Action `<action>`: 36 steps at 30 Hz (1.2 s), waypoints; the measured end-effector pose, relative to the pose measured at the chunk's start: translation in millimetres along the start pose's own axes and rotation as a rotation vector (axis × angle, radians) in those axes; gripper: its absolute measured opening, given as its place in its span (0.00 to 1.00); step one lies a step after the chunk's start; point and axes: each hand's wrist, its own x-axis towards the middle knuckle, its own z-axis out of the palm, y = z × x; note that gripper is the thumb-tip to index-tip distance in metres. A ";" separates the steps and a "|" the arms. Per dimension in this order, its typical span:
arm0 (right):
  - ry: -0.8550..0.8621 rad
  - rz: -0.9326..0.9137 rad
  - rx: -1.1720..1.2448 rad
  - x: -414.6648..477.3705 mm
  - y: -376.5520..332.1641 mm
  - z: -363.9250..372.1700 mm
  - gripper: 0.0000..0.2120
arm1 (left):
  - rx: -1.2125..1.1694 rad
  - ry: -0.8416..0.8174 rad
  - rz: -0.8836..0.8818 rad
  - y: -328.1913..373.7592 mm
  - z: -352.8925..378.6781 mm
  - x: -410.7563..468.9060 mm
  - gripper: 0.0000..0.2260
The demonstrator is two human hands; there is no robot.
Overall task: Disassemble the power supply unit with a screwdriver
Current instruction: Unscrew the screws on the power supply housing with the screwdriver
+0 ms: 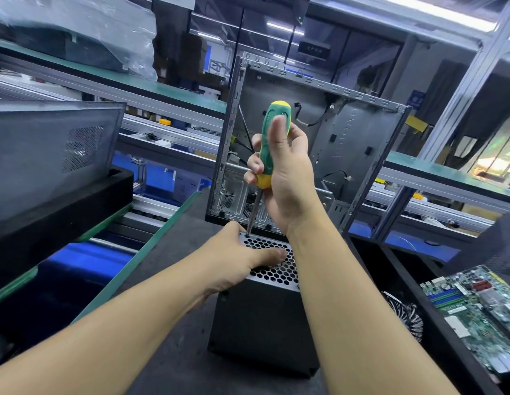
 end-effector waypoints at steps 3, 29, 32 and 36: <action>0.011 -0.018 -0.041 -0.5 1.2 -1.9 0.14 | -0.003 -0.002 0.002 -0.8 -0.2 0.6 0.45; 0.044 0.023 0.080 1.6 3.5 -5.0 0.17 | -0.001 0.011 0.008 -2.4 0.3 1.1 0.43; 0.028 0.002 0.053 1.7 2.6 -4.3 0.15 | -0.002 0.013 0.005 -2.0 0.9 0.6 0.44; 0.024 -0.043 0.007 0.7 2.1 -6.0 0.13 | -0.006 0.004 0.004 -2.3 0.5 -0.2 0.44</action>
